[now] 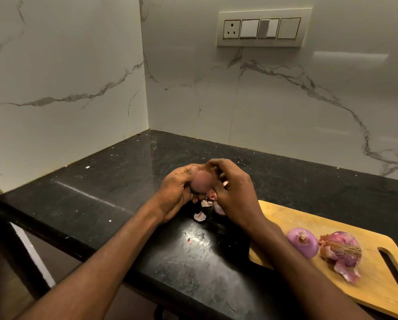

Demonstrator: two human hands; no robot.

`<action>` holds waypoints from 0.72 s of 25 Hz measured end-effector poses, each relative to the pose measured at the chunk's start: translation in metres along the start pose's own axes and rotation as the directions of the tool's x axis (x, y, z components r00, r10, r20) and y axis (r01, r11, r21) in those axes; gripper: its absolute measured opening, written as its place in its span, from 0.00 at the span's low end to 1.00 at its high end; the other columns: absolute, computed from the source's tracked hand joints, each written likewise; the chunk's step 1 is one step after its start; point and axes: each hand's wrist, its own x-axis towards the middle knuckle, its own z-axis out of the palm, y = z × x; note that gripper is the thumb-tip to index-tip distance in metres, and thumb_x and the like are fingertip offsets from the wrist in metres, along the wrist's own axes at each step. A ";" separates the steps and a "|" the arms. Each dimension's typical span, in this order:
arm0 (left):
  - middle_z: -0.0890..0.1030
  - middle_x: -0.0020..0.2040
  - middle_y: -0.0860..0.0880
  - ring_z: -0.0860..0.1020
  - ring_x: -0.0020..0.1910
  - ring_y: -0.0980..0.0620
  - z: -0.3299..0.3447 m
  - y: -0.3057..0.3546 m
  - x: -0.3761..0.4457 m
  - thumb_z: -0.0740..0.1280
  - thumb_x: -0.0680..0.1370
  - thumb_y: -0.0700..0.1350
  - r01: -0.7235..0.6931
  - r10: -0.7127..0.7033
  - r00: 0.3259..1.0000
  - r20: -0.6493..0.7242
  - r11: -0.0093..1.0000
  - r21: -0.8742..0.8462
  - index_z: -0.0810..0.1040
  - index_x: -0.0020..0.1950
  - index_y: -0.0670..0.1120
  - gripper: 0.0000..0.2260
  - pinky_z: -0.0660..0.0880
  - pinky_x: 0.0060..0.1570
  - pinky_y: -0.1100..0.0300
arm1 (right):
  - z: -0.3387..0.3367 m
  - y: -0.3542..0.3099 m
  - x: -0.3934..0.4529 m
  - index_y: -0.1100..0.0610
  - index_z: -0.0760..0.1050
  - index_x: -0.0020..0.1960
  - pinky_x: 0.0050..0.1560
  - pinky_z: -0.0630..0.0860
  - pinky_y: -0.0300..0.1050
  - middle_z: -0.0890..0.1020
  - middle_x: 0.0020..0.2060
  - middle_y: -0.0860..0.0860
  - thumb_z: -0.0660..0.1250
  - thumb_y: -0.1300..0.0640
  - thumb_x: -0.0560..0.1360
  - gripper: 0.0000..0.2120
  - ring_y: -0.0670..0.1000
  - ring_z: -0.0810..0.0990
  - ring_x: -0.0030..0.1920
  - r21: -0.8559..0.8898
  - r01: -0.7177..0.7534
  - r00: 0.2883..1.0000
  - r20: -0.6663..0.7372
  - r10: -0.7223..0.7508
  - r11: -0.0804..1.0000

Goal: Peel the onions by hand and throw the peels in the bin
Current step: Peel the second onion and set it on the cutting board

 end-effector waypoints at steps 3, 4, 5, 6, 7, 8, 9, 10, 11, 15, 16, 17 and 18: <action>0.81 0.45 0.42 0.79 0.38 0.50 0.001 0.001 -0.002 0.55 0.88 0.46 0.002 -0.002 1.000 -0.001 0.999 0.041 0.75 0.68 0.35 0.18 0.70 0.37 0.55 | 0.000 0.000 0.000 0.54 0.83 0.57 0.46 0.79 0.44 0.81 0.49 0.44 0.74 0.63 0.76 0.11 0.45 0.79 0.47 -0.030 -0.002 1.000 0.004 0.002 1.000; 0.81 0.45 0.43 0.79 0.39 0.50 0.001 0.001 -0.002 0.55 0.88 0.46 0.001 -0.001 1.000 -0.002 0.998 0.055 0.75 0.68 0.35 0.18 0.69 0.38 0.54 | 0.000 0.000 0.000 0.54 0.83 0.57 0.46 0.80 0.44 0.81 0.48 0.44 0.75 0.62 0.76 0.11 0.45 0.79 0.47 -0.031 -0.009 1.000 0.003 0.009 0.999; 0.80 0.44 0.43 0.79 0.38 0.50 0.002 0.001 -0.002 0.55 0.88 0.46 -0.001 0.001 1.000 0.000 0.997 0.072 0.75 0.68 0.35 0.17 0.69 0.37 0.54 | -0.001 -0.001 0.000 0.53 0.83 0.57 0.46 0.80 0.46 0.81 0.47 0.44 0.75 0.62 0.76 0.11 0.45 0.79 0.47 -0.033 -0.019 1.000 0.000 0.019 0.999; 0.80 0.43 0.44 0.78 0.37 0.50 0.002 0.000 -0.002 0.55 0.88 0.45 -0.004 0.004 1.000 0.003 0.996 0.094 0.75 0.67 0.35 0.17 0.68 0.36 0.54 | -0.001 0.000 -0.001 0.53 0.83 0.57 0.46 0.80 0.47 0.81 0.47 0.44 0.75 0.62 0.76 0.12 0.45 0.79 0.46 -0.038 -0.030 1.000 -0.003 0.030 0.999; 0.80 0.42 0.45 0.77 0.36 0.50 0.002 0.000 -0.002 0.55 0.88 0.45 -0.008 0.007 1.000 0.008 0.994 0.112 0.75 0.67 0.35 0.17 0.67 0.35 0.54 | -0.001 -0.001 -0.001 0.52 0.83 0.57 0.45 0.80 0.49 0.81 0.46 0.44 0.75 0.63 0.75 0.12 0.46 0.79 0.45 -0.053 -0.035 0.999 -0.003 0.035 0.998; 0.80 0.42 0.46 0.76 0.36 0.50 0.003 0.000 -0.002 0.55 0.88 0.45 -0.010 0.009 1.000 0.013 0.992 0.126 0.76 0.67 0.35 0.17 0.66 0.35 0.54 | -0.001 -0.002 -0.001 0.51 0.83 0.56 0.43 0.80 0.50 0.81 0.44 0.43 0.74 0.63 0.75 0.12 0.46 0.79 0.44 -0.076 -0.034 0.999 0.002 0.035 0.997; 0.80 0.41 0.46 0.75 0.35 0.49 0.004 0.000 -0.002 0.56 0.88 0.45 -0.013 0.010 1.000 0.020 0.991 0.133 0.76 0.66 0.35 0.17 0.66 0.35 0.53 | -0.001 -0.003 -0.002 0.49 0.83 0.55 0.41 0.80 0.50 0.79 0.43 0.42 0.74 0.61 0.75 0.11 0.45 0.78 0.43 -0.101 -0.030 0.999 0.014 0.031 0.994; 0.80 0.42 0.46 0.75 0.35 0.49 0.004 0.000 -0.002 0.55 0.88 0.45 -0.016 0.013 1.000 0.024 0.990 0.137 0.76 0.65 0.35 0.16 0.66 0.35 0.53 | 0.000 -0.004 -0.001 0.48 0.82 0.54 0.39 0.79 0.50 0.78 0.42 0.42 0.74 0.59 0.76 0.09 0.44 0.77 0.42 -0.128 -0.024 0.999 0.032 0.029 0.991; 0.80 0.42 0.46 0.75 0.35 0.50 0.004 0.001 -0.003 0.55 0.88 0.45 -0.020 0.017 1.000 0.023 0.990 0.139 0.77 0.65 0.35 0.16 0.67 0.35 0.53 | 0.001 -0.006 -0.001 0.47 0.80 0.52 0.38 0.78 0.50 0.77 0.42 0.42 0.73 0.57 0.77 0.07 0.44 0.76 0.41 -0.157 -0.019 0.998 0.052 0.028 0.987; 0.81 0.43 0.44 0.77 0.36 0.50 0.005 0.003 -0.004 0.54 0.88 0.45 -0.023 0.023 1.000 0.000 0.993 0.112 0.75 0.67 0.33 0.18 0.70 0.34 0.56 | 0.006 -0.007 0.000 0.48 0.74 0.49 0.36 0.75 0.48 0.74 0.42 0.43 0.70 0.55 0.79 0.05 0.45 0.74 0.41 -0.199 0.003 0.997 0.080 0.013 0.980; 0.81 0.44 0.44 0.78 0.36 0.51 0.005 0.004 -0.004 0.54 0.88 0.45 -0.025 0.025 1.000 -0.002 0.995 0.102 0.74 0.67 0.33 0.18 0.70 0.34 0.57 | 0.007 -0.006 0.000 0.48 0.74 0.49 0.36 0.74 0.47 0.74 0.42 0.43 0.70 0.56 0.79 0.05 0.45 0.74 0.41 -0.179 -0.002 0.997 0.070 0.015 0.984; 0.81 0.44 0.43 0.78 0.36 0.51 0.005 0.004 -0.004 0.54 0.88 0.45 -0.026 0.027 1.000 -0.005 0.996 0.089 0.75 0.67 0.33 0.18 0.71 0.33 0.57 | 0.007 -0.005 0.000 0.48 0.74 0.50 0.37 0.75 0.48 0.75 0.43 0.42 0.69 0.57 0.79 0.06 0.44 0.74 0.41 -0.153 -0.011 0.998 0.054 0.019 0.988; 0.81 0.44 0.43 0.78 0.36 0.51 0.005 0.004 -0.005 0.54 0.88 0.45 -0.027 0.027 1.000 -0.006 0.997 0.076 0.75 0.67 0.34 0.18 0.71 0.33 0.57 | 0.006 -0.004 0.000 0.49 0.74 0.51 0.39 0.76 0.49 0.76 0.43 0.42 0.69 0.58 0.80 0.05 0.44 0.75 0.42 -0.124 -0.018 0.999 0.032 0.022 0.992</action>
